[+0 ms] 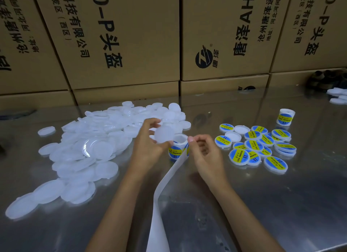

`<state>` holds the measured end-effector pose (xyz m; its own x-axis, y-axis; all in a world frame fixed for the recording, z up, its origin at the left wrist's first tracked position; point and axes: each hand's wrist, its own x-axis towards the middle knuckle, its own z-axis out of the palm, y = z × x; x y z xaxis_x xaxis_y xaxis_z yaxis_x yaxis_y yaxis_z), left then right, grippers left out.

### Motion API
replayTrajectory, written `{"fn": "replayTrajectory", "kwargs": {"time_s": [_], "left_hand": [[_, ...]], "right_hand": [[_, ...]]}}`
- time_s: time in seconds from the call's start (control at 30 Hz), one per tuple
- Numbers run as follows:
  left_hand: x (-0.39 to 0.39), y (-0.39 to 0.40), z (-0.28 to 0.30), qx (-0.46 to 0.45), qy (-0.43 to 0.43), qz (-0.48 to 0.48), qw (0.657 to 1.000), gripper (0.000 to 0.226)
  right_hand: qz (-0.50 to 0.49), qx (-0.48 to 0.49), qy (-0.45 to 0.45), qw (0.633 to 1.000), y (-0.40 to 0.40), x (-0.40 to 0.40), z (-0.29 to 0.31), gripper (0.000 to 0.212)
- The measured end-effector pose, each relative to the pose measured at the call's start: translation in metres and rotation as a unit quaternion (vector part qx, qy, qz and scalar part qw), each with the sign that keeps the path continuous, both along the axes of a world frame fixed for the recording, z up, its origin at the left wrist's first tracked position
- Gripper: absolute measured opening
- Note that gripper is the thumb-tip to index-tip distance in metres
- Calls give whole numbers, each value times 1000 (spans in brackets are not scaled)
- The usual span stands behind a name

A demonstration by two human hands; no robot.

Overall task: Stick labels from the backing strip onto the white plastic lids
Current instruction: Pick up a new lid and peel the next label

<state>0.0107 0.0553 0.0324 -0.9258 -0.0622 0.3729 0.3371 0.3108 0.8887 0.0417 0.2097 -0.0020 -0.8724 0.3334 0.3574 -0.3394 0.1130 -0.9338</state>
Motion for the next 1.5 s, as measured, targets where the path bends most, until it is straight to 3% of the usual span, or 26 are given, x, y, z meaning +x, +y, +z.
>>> {"fn": "replayTrajectory", "kwargs": {"time_s": [0.07, 0.17, 0.27, 0.43, 0.5, 0.57, 0.67, 0.8, 0.9, 1.13, 1.4, 1.5], "left_hand": [[12, 15, 3, 25, 16, -84, 996, 66], [20, 30, 1, 4, 25, -148, 989, 68], [19, 33, 0, 40, -39, -181, 982, 72], [15, 26, 0, 111, -88, -190, 971, 34], [14, 23, 0, 124, -90, -174, 973, 29], [12, 22, 0, 126, -91, -134, 979, 29], [10, 19, 1, 159, -86, -82, 980, 33], [8, 14, 0, 154, -84, -41, 984, 31], [6, 12, -4, 133, -88, -48, 986, 32], [0, 10, -11, 86, -70, -50, 993, 48], [4, 13, -6, 111, -27, -46, 992, 44], [2, 13, -6, 69, -14, -57, 996, 45]], "right_hand": [[35, -64, -19, 997, 0, 2, 6, 22], [73, -83, -46, 993, 5, 5, 7, 26], [95, -111, -55, 988, 8, 5, 9, 27], [134, -93, -52, 985, 7, 5, 9, 37], [110, -100, -67, 987, 5, 4, 9, 39], [34, -53, -63, 996, 7, 1, 3, 35], [-65, 59, -52, 995, 12, -3, -4, 7], [24, 164, -147, 975, 13, -9, -16, 58], [27, 228, -150, 962, 11, -13, -22, 70], [30, 157, -129, 979, 10, -15, -21, 57], [22, 139, -110, 984, 10, -14, -18, 36], [12, 142, -108, 984, 9, -13, -17, 35]]}}
